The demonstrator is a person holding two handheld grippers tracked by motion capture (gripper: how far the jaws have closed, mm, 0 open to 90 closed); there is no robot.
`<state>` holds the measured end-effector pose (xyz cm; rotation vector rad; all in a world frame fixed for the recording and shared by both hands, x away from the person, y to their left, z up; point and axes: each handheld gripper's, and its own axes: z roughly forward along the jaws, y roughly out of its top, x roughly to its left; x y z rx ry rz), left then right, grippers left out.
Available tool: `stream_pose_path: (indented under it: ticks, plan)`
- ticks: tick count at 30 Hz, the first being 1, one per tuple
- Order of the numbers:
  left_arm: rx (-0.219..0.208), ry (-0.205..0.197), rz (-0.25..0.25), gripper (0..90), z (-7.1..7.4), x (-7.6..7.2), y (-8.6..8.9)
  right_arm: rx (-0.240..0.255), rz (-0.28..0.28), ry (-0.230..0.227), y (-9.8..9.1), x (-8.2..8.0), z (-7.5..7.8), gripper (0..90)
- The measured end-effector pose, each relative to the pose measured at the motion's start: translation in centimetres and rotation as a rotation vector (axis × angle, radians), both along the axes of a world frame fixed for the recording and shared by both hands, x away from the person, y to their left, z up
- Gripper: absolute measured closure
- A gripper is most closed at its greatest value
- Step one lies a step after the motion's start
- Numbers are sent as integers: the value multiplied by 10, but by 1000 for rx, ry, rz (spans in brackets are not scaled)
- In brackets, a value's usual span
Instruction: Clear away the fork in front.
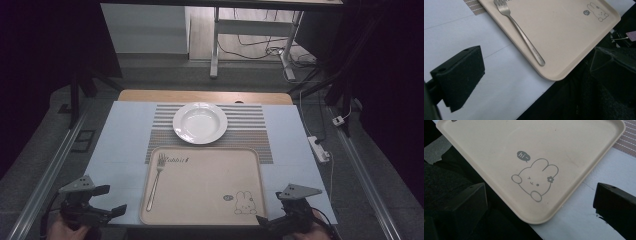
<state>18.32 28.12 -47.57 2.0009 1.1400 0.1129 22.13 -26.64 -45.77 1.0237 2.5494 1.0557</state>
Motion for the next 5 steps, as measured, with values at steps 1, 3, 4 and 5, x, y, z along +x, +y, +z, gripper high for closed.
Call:
stream_pose_path:
  ticks: [1,3,4,5]
  plan:
    - [8,6,3,0,0,0,-1,0,-1,0,0,0,0,0]
    - [17,12,2,0,0,0,-2,2,1,3,0,0,0,0]
    - [19,12,1,0,0,1,-2,-1,0,5,0,0,0,0]
    - [20,15,1,0,0,2,-2,-6,0,5,0,0,0,0]
